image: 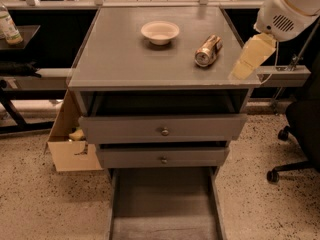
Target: Place orange can into bottom drawer
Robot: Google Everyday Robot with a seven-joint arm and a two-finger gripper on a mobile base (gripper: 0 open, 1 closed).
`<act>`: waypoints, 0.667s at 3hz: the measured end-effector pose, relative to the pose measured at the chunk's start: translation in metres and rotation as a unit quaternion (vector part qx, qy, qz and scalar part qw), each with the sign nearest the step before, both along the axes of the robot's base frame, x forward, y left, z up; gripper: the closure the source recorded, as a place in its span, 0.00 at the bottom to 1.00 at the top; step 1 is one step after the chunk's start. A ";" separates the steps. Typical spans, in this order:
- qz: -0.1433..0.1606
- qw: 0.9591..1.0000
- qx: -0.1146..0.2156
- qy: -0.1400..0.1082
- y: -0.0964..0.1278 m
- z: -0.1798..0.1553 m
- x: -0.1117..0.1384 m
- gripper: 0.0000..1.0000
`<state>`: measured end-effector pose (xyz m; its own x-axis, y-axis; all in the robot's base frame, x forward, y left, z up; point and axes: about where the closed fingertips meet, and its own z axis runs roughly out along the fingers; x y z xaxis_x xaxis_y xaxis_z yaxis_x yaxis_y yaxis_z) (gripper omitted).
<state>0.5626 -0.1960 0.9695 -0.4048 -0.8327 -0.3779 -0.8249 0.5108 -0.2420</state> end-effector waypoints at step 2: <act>-0.117 0.991 0.068 0.006 -0.022 -0.040 0.078 0.00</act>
Offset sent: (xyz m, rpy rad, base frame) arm 0.1587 -0.0668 -0.0781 0.2923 0.0496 -0.6499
